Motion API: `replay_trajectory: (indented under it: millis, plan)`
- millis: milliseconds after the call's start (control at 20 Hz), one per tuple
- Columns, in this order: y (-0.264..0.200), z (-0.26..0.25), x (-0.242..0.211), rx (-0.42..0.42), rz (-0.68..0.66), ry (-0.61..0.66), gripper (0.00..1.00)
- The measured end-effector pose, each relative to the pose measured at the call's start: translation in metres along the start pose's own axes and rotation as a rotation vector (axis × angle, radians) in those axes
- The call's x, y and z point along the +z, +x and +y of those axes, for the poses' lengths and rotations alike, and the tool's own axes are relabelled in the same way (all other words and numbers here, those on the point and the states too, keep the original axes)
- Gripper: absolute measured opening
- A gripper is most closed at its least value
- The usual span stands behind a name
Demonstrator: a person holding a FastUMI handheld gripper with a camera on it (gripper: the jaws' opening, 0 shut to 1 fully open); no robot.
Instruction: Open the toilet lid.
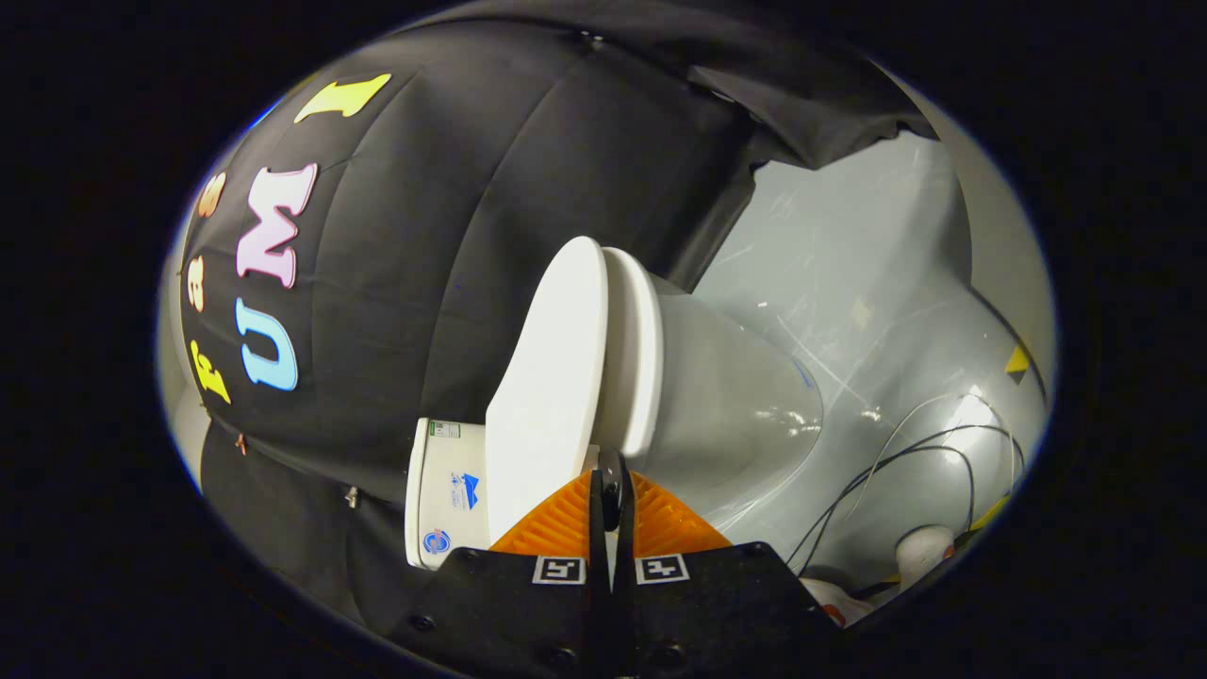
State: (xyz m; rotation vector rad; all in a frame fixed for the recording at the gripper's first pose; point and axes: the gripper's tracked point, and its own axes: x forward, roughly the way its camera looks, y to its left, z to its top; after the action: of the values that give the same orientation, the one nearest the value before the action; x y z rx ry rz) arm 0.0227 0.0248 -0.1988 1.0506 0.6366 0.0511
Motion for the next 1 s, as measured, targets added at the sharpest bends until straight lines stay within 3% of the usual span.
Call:
replay_trajectory:
  millis: [550, 800, 1000]
  plan:
    - [-0.034, 0.110, 0.010, -0.049, -0.070, -0.220, 0.05]
    - [-0.051, 0.201, -0.008, -0.012, -0.080, -0.354, 0.05]
    - [-0.056, 0.253, -0.026, -0.109, -0.127, -0.482, 0.05]
